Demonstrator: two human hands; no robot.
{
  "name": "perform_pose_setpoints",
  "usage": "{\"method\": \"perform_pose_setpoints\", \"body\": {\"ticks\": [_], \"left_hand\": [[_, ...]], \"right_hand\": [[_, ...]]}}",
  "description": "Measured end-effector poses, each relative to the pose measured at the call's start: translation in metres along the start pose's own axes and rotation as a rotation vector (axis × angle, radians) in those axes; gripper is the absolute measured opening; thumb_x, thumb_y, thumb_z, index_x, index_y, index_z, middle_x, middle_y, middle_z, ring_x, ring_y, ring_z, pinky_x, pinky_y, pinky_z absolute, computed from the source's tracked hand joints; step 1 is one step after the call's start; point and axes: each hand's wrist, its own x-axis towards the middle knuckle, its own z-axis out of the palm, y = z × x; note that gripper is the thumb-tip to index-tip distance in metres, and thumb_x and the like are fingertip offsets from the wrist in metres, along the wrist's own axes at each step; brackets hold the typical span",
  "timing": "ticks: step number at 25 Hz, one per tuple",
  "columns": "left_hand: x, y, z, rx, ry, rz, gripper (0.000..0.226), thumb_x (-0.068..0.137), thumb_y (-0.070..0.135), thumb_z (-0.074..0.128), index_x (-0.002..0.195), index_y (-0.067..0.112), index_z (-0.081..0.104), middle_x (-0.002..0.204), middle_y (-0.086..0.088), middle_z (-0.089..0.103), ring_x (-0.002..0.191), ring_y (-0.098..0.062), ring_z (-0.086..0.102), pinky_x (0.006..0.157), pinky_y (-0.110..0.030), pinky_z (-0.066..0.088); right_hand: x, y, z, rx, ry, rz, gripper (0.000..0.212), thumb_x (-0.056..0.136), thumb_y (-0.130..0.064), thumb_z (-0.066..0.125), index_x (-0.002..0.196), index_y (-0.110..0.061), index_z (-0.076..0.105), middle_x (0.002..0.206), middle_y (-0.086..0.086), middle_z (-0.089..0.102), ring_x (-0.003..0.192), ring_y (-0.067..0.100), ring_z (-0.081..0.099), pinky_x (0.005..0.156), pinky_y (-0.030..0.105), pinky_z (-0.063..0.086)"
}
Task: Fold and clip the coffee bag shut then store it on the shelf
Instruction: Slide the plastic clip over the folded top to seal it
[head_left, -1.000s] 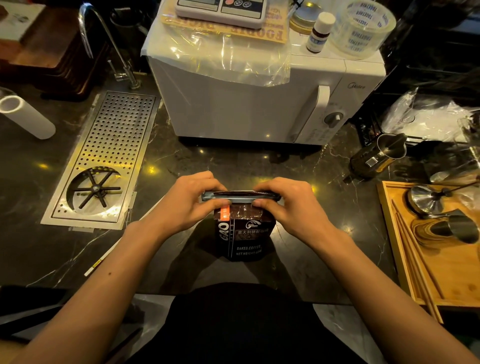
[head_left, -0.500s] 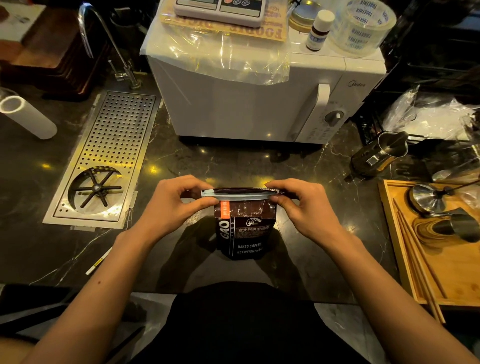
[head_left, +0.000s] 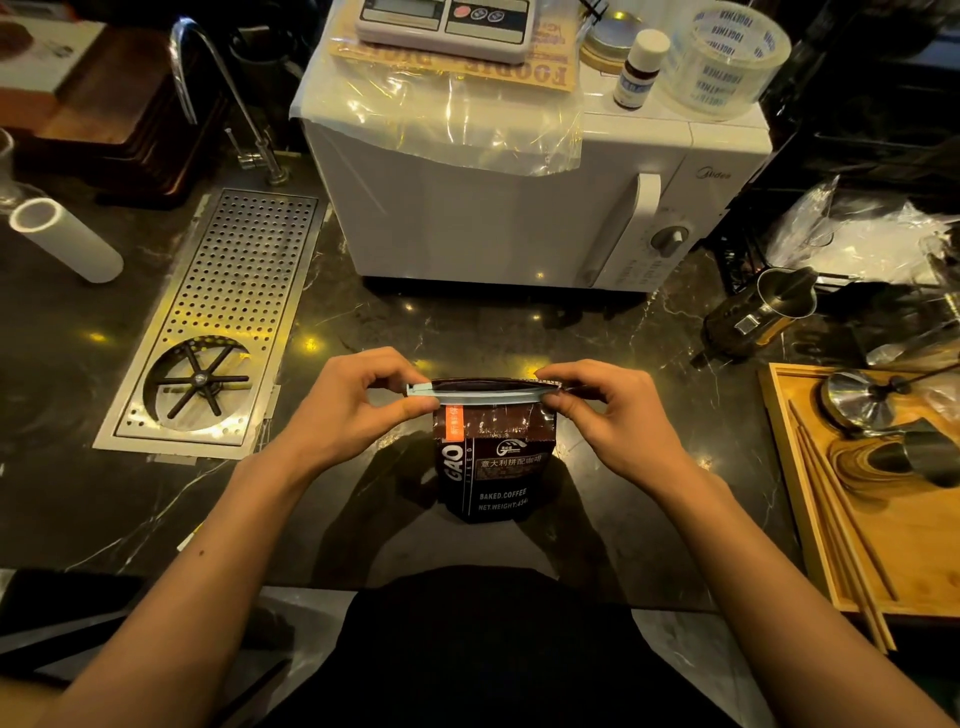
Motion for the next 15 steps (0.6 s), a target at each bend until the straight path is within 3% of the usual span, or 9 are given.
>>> {"method": "perform_pose_setpoints", "body": {"ticks": [3,6,11,15], "left_hand": [[-0.001,0.006,0.0,0.076,-0.022,0.029,0.032,0.078,0.047,0.067,0.095,0.021,0.071,0.092,0.008,0.069,0.088,-0.012,0.063,0.08,-0.034,0.053],[0.003,0.019,0.008,0.072,0.033,0.081,0.033,0.078,0.04,0.074,0.104,0.02,0.072,0.097,0.008,0.07,0.093,-0.005,0.064,0.082,-0.019,0.051],[0.014,0.031,0.024,0.118,0.092,0.148,0.011,0.08,0.02,0.077,0.089,0.015,0.076,0.087,0.003,0.07,0.085,-0.007,0.064,0.075,-0.028,0.054],[0.015,0.03,0.024,0.143,0.081,0.171,0.017,0.081,0.027,0.075,0.095,0.017,0.076,0.089,0.006,0.07,0.086,-0.009,0.063,0.075,-0.031,0.053]], "right_hand": [[-0.001,-0.004,-0.002,0.055,-0.017,0.026,0.025,0.086,-0.01,0.072,0.111,-0.013,0.072,0.104,-0.007,0.071,0.095,0.006,0.067,0.083,0.016,0.053],[-0.001,-0.008,0.001,0.066,-0.023,0.013,0.021,0.087,-0.018,0.073,0.108,-0.014,0.072,0.103,-0.006,0.072,0.096,0.006,0.066,0.081,0.022,0.054],[0.007,-0.017,0.009,0.015,0.022,-0.063,0.009,0.086,-0.015,0.073,0.095,-0.013,0.073,0.092,0.0,0.068,0.088,0.012,0.064,0.077,0.016,0.046],[0.015,-0.023,0.017,-0.001,-0.016,-0.091,0.011,0.087,-0.018,0.07,0.096,-0.014,0.075,0.088,-0.001,0.066,0.085,0.015,0.06,0.075,0.029,0.049]]}}
